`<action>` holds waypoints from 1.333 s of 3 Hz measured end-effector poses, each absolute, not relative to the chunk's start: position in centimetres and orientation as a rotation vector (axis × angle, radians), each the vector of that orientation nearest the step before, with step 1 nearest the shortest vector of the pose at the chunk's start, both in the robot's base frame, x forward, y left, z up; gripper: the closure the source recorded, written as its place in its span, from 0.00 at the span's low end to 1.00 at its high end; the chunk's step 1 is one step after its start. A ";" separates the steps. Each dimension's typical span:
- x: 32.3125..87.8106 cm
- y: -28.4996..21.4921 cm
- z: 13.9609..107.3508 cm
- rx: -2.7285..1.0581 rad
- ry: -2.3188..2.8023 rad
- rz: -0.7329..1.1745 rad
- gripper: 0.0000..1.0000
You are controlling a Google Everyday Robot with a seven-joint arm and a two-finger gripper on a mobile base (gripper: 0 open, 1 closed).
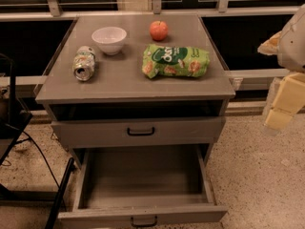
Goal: Place green rice chip bag into middle drawer
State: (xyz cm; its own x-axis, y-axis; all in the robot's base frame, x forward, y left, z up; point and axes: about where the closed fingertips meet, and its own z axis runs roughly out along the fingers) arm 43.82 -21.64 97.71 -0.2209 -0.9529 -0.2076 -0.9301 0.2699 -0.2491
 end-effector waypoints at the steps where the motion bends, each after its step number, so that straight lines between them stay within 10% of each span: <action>1: 43.8 -21.6 97.7 -1.723 2.229 -0.102 0.00; 4: 52.1 -17.9 96.4 -1.598 2.101 -0.101 0.00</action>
Offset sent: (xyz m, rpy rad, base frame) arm 0.0307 0.0151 -0.0058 0.0305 -0.0641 -0.0225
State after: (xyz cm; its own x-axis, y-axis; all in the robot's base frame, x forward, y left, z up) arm 52.11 -17.93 96.42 -0.1905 -0.9219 -0.3374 -0.8851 0.3100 -0.3471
